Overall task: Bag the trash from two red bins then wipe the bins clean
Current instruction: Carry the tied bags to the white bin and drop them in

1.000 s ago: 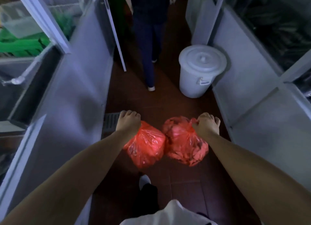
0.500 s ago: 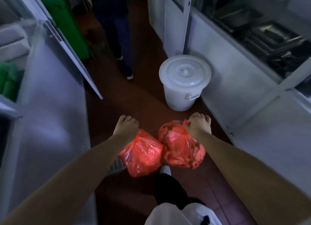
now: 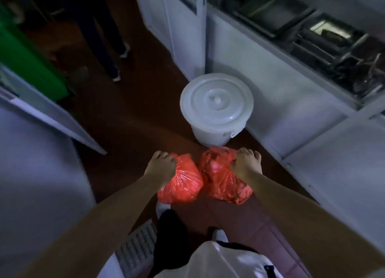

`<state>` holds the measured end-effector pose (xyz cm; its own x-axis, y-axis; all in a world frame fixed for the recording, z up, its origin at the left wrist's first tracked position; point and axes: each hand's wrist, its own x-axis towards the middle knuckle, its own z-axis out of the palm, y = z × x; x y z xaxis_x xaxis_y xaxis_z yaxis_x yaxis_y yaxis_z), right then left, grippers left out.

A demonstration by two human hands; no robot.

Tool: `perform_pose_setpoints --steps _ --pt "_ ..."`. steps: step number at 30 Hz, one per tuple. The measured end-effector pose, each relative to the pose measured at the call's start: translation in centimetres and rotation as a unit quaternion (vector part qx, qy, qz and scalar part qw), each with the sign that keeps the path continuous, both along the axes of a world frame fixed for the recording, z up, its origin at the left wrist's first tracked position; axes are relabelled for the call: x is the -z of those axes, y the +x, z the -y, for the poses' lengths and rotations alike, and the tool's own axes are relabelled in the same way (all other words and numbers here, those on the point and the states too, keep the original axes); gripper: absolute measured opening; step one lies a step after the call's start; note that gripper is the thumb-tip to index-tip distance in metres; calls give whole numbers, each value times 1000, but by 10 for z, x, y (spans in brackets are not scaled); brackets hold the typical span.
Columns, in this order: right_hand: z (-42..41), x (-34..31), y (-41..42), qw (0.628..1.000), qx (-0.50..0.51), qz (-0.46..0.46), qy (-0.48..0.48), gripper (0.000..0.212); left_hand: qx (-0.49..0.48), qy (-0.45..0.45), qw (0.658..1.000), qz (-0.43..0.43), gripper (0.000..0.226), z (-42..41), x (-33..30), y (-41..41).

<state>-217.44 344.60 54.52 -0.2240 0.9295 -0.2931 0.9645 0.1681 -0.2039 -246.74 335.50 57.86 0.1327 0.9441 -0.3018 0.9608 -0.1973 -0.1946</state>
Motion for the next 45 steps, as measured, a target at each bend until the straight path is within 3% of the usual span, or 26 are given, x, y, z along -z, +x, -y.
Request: perform_pose_setpoints --steps 11,16,28,34,40,45 --pt "-47 26 -52 967 255 4 -18 31 193 -18 980 51 12 -170 50 -55" --pt "-53 58 -61 945 325 -14 -34 28 226 -37 971 75 8 -204 96 -52" --pt "-42 325 -26 886 450 -35 -105 24 178 -63 972 138 10 -244 362 18" --pt "-18 427 -17 836 529 -52 -135 26 172 -68 974 131 12 -236 466 30" --pt "-13 455 -10 800 579 -65 -147 30 163 -91 973 135 22 -235 489 35" --pt "-23 430 -20 803 571 -78 -151 33 210 -90 963 142 30 -240 463 31"
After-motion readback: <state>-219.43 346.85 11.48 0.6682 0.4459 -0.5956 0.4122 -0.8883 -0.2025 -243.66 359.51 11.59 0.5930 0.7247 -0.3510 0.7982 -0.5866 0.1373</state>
